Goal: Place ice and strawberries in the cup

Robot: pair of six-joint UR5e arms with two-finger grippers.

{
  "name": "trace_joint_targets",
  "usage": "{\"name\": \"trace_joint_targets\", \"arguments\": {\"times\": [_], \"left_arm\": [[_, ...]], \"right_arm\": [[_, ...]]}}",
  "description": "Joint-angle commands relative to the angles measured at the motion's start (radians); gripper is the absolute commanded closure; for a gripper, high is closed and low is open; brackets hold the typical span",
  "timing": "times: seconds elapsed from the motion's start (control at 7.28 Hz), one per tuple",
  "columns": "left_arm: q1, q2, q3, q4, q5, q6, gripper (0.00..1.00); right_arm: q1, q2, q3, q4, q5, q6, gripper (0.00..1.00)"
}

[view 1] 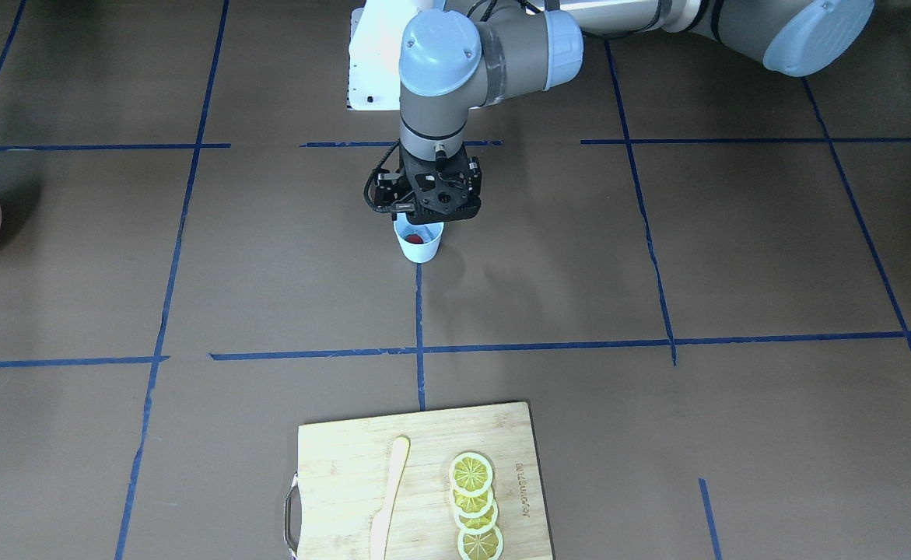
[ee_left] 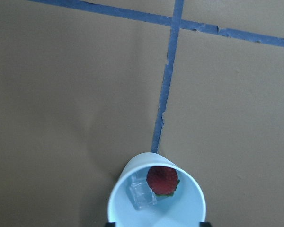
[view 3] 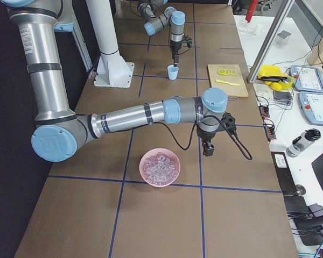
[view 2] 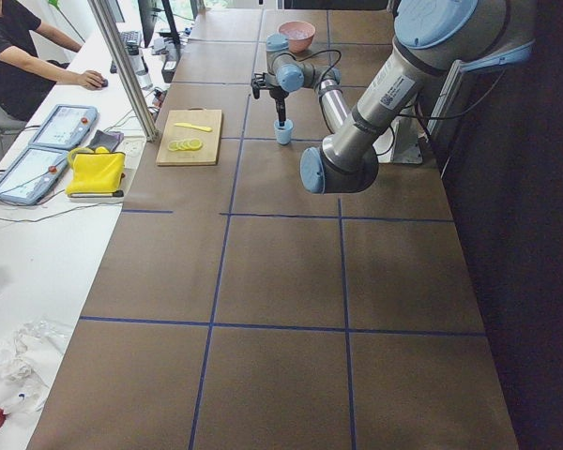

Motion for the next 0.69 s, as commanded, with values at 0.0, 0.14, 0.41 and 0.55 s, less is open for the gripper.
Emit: {"name": "trace_joint_targets", "arguments": {"times": [0.0, 0.14, 0.41, 0.55], "left_arm": [[-0.086, 0.082, -0.162, 0.163, -0.005, 0.179, 0.0], [-0.142, 0.168, -0.253, 0.194, -0.01, 0.264, 0.0], [-0.267, 0.28, -0.309, 0.211, -0.075, 0.448, 0.0], [-0.318, 0.335, -0.329, 0.213, -0.094, 0.541, 0.0]], "right_arm": [[0.042, -0.033, -0.05, 0.0, 0.0, -0.101, 0.01], [0.068, -0.061, -0.053, 0.0, 0.0, -0.108, 0.01], [0.117, -0.107, -0.053, 0.04, -0.003, -0.106, 0.01], [0.12, -0.137, -0.053, 0.108, -0.008, -0.099, 0.01]]}}
